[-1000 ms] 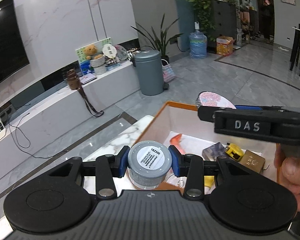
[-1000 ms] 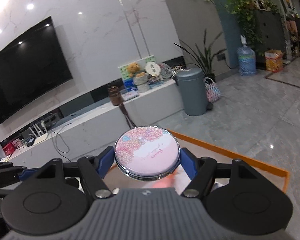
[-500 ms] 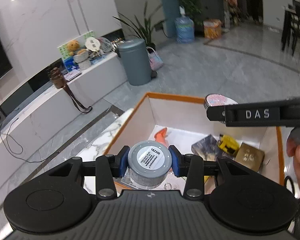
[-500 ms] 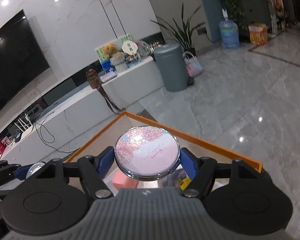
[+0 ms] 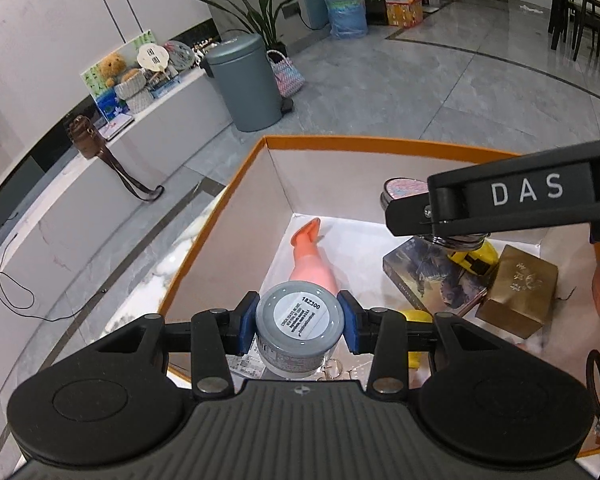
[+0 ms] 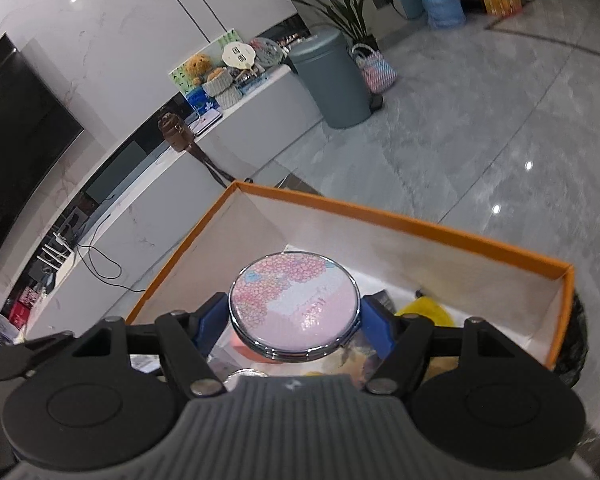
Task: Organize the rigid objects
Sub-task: 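Lower and release the grey tin and pink compact into the orange box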
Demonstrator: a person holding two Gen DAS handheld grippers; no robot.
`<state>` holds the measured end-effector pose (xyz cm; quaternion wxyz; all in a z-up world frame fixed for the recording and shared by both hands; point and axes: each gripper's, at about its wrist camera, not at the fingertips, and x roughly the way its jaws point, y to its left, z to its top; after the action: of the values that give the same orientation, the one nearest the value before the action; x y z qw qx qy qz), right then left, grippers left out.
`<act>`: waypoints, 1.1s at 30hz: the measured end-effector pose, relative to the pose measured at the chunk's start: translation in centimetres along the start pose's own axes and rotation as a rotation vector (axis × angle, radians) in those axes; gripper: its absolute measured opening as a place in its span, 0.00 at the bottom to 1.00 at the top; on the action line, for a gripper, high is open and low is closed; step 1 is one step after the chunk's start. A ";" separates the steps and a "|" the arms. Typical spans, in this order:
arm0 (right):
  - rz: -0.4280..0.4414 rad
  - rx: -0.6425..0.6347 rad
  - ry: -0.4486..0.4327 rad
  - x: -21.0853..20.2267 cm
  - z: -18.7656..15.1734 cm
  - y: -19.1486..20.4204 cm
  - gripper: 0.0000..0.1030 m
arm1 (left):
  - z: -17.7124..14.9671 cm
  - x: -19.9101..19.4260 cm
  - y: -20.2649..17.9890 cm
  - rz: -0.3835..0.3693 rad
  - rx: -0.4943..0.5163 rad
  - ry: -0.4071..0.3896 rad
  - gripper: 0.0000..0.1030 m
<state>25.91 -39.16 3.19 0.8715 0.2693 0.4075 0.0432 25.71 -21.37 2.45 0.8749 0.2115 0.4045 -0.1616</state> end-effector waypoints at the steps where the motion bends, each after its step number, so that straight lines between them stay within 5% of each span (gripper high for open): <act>1: 0.003 0.009 0.006 0.3 0.0 0.0 0.68 | 0.0 0.2 0.1 -0.003 -0.001 0.005 0.46; 33: -0.028 0.137 0.153 7.9 -0.6 2.3 0.69 | -0.7 5.4 2.9 -0.049 -0.023 0.126 0.46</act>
<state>31.05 -34.60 -1.45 0.8178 0.3187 0.4787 0.0236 29.98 -19.16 -1.47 0.8458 0.2014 0.4658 -0.1649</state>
